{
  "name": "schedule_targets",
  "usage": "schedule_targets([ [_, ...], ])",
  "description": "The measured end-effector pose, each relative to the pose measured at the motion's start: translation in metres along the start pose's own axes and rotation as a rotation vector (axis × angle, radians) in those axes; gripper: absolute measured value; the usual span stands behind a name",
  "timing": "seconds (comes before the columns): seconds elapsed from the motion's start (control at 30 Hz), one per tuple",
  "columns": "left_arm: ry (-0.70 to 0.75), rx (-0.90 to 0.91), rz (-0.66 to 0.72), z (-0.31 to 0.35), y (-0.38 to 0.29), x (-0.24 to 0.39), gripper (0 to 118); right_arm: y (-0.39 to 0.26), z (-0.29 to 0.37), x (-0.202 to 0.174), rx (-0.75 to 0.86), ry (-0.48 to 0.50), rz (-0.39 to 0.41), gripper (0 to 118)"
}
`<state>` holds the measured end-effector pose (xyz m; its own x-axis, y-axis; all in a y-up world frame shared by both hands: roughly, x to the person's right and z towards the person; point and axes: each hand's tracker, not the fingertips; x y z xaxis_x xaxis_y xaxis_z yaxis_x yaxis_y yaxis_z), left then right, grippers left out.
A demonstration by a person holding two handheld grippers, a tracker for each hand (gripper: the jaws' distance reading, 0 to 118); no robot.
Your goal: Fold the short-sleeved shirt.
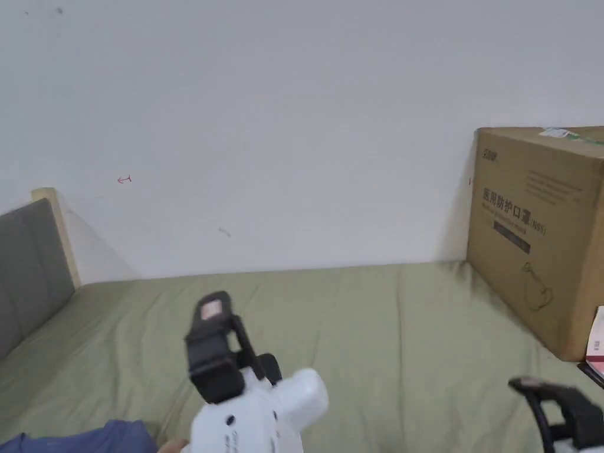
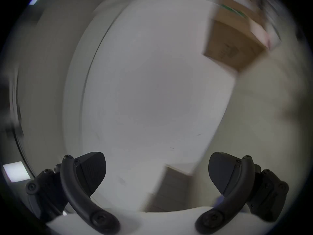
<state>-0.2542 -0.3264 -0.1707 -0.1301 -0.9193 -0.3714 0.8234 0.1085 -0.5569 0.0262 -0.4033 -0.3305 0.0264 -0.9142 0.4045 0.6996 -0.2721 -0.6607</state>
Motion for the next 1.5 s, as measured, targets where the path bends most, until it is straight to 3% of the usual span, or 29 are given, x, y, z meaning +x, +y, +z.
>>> schedule_targets([
  [0.03,0.010,0.031,-0.009,0.004,0.000,0.003,118,0.001,0.001,0.013,0.008,0.017,-0.037,118],
  [0.07,-0.015,0.031,0.080,0.007,0.002,-0.002,118,0.002,0.000,0.021,0.019,0.026,-0.072,118],
  [0.13,-0.136,-0.028,0.349,0.003,0.001,-0.024,118,0.006,0.005,0.006,0.054,0.060,0.002,118],
  [0.23,-0.238,-0.172,0.784,-0.015,-0.015,-0.058,118,-0.004,0.021,-0.057,0.174,0.183,0.400,118],
  [0.33,-0.291,-0.239,1.243,-0.027,-0.047,-0.082,118,-0.045,0.040,-0.116,0.312,0.274,0.963,118],
  [0.43,-0.213,-0.230,1.545,-0.014,-0.069,-0.086,118,-0.099,0.045,-0.125,0.505,0.233,1.531,118],
  [0.47,-0.174,-0.213,1.566,-0.007,-0.072,-0.084,118,-0.115,0.043,-0.120,0.538,0.191,1.649,118],
  [0.53,-0.141,-0.235,1.556,0.003,-0.072,-0.077,118,-0.132,0.041,-0.103,0.555,0.149,1.749,118],
  [0.7,-0.212,-0.253,1.509,0.003,-0.071,-0.065,118,-0.137,0.032,-0.076,0.510,0.125,1.756,118],
  [0.9,-0.239,-0.224,1.478,0.004,-0.067,-0.064,118,-0.132,0.036,-0.078,0.528,0.149,1.802,118],
  [1.1,-0.249,-0.211,1.474,0.005,-0.062,-0.065,118,-0.128,0.045,-0.084,0.553,0.168,1.719,118],
  [1.2,-0.259,-0.199,1.474,0.005,-0.061,-0.065,118,-0.121,0.051,-0.088,0.514,0.235,1.683,118],
  [1.5,-0.289,-0.207,1.496,0.003,-0.060,-0.066,118,-0.118,0.047,-0.088,0.535,0.165,1.686,118],
])
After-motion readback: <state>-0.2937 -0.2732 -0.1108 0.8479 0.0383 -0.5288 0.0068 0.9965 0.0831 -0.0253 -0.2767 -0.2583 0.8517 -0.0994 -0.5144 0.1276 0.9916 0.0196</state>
